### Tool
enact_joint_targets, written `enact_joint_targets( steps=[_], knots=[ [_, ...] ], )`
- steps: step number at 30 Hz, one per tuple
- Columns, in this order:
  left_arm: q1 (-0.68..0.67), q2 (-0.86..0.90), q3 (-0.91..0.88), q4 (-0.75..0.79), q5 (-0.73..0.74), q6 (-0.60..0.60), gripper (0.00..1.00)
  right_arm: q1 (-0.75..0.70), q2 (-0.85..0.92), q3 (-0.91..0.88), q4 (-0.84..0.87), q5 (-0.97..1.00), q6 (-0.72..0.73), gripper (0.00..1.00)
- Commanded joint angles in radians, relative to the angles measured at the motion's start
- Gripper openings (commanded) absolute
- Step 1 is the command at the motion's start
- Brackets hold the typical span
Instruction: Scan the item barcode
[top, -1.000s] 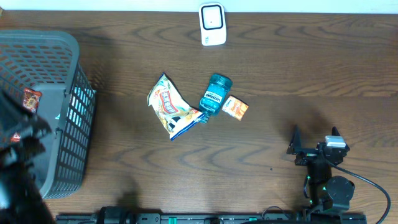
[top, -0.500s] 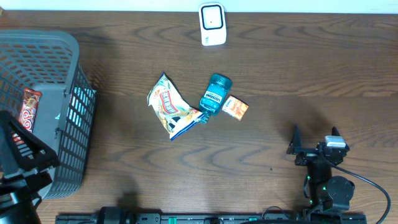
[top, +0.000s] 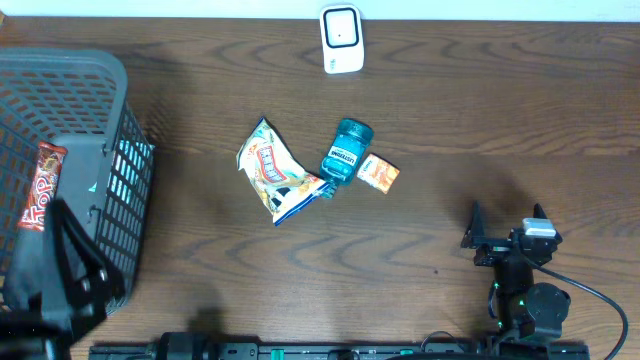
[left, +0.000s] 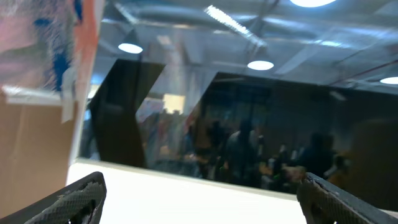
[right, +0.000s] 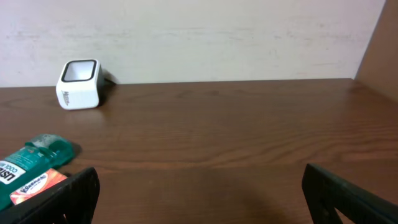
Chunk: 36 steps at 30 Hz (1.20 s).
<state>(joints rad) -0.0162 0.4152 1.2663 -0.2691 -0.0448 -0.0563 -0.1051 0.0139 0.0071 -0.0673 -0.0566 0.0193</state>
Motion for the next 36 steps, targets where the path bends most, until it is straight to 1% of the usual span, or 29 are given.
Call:
enact_joint_targets(
  steps=[1, 14, 18, 31, 35, 36],
  knots=[
    [-0.002, -0.069, 0.000, 0.004, 0.095, -0.010, 0.98, 0.008, 0.000, -0.002, -0.003, -0.005, 0.013, 0.99],
    [-0.003, -0.274, 0.000, -0.004, 0.300, -0.010, 0.98, 0.008, 0.000, -0.002, -0.003, -0.006, 0.013, 0.99],
    [-0.003, -0.290, 0.000, -0.004, 0.299, -0.032, 0.98, 0.008, 0.000, -0.002, -0.003, -0.005, 0.013, 0.99],
    [-0.001, -0.293, -0.010, -0.006, 0.299, -0.035, 0.98, 0.008, 0.000, -0.002, -0.003, -0.005, 0.013, 0.99],
    [-0.001, -0.293, -0.046, 0.006, 0.294, -0.035, 0.98, 0.008, 0.000, -0.002, -0.003, -0.005, 0.013, 0.99],
    [-0.001, -0.293, -0.082, 0.030, 0.280, -0.035, 0.98, 0.008, 0.000, -0.002, -0.003, -0.006, 0.013, 0.99]
  ],
)
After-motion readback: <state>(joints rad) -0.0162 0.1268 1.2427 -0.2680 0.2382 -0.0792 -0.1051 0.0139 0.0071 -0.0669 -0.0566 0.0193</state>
